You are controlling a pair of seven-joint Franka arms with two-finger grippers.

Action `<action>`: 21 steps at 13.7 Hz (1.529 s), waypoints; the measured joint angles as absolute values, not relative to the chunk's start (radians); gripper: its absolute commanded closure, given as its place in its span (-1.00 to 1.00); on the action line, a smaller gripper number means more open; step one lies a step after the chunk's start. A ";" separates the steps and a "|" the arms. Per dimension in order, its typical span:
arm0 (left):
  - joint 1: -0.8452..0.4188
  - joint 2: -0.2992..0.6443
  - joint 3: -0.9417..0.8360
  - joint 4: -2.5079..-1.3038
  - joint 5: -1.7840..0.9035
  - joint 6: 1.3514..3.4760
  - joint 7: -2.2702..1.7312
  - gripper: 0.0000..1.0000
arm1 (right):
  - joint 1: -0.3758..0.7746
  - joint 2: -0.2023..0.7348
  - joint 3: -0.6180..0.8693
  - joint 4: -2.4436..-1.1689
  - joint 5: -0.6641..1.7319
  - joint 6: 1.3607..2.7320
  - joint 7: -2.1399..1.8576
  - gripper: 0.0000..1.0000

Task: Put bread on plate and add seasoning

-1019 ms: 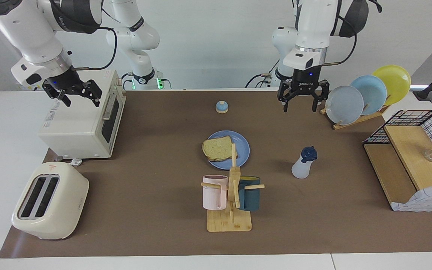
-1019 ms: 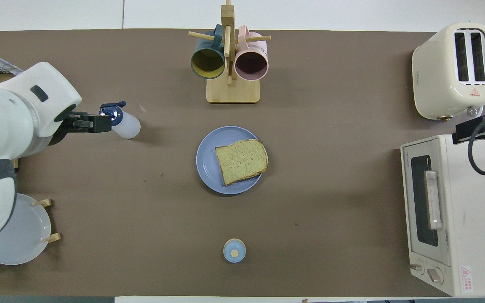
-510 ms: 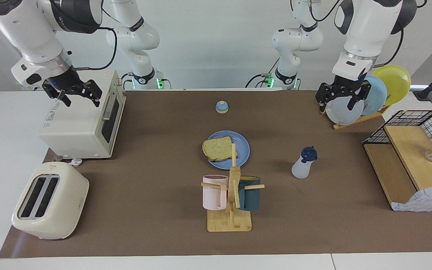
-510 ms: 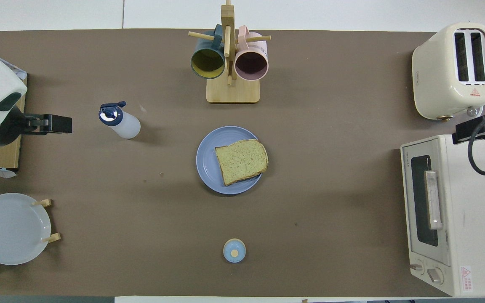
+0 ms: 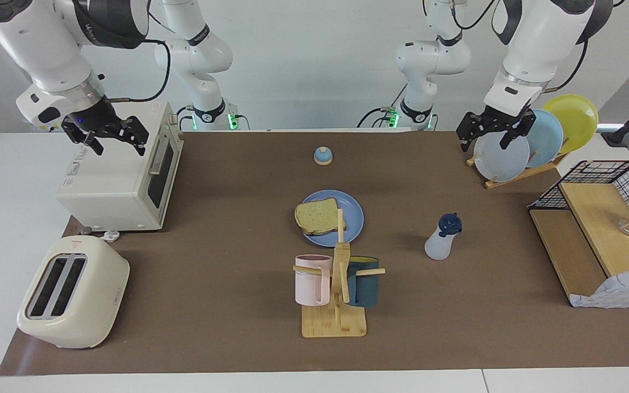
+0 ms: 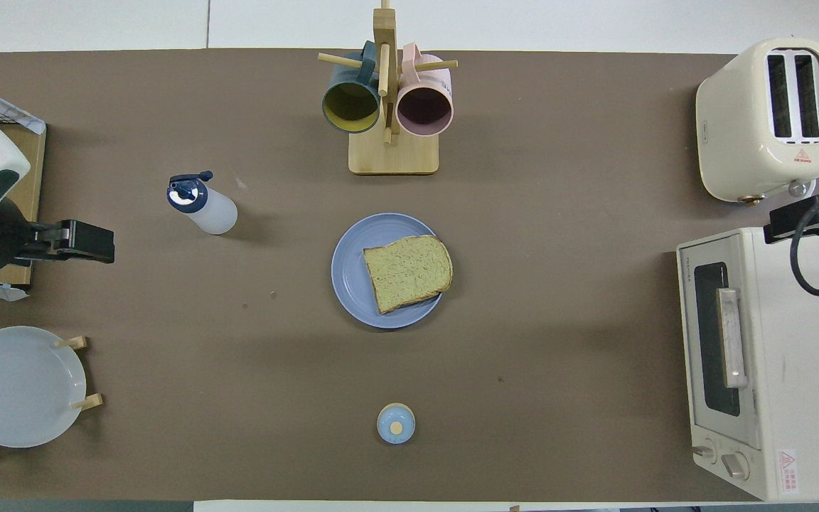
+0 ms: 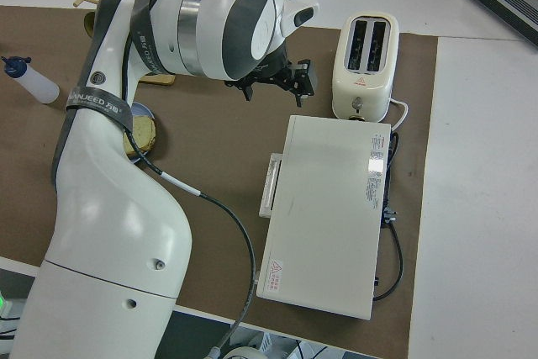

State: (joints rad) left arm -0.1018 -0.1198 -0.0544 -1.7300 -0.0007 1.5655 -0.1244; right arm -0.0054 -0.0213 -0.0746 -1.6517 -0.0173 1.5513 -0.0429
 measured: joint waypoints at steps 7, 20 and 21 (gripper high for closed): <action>-0.083 -0.116 -0.070 -1.710 -0.017 1.534 -0.108 -1.00 | -0.005 -0.021 -0.075 -1.652 -0.017 1.551 -0.043 -1.00; -0.071 -0.077 -0.070 -1.603 -0.017 1.527 -0.068 -1.00 | -0.005 -0.021 -0.075 -1.652 -0.017 1.551 -0.043 -1.00; -0.071 -0.076 -0.070 -1.603 -0.017 1.527 -0.068 -1.00 | -0.005 -0.021 -0.075 -1.652 -0.017 1.551 -0.043 -1.00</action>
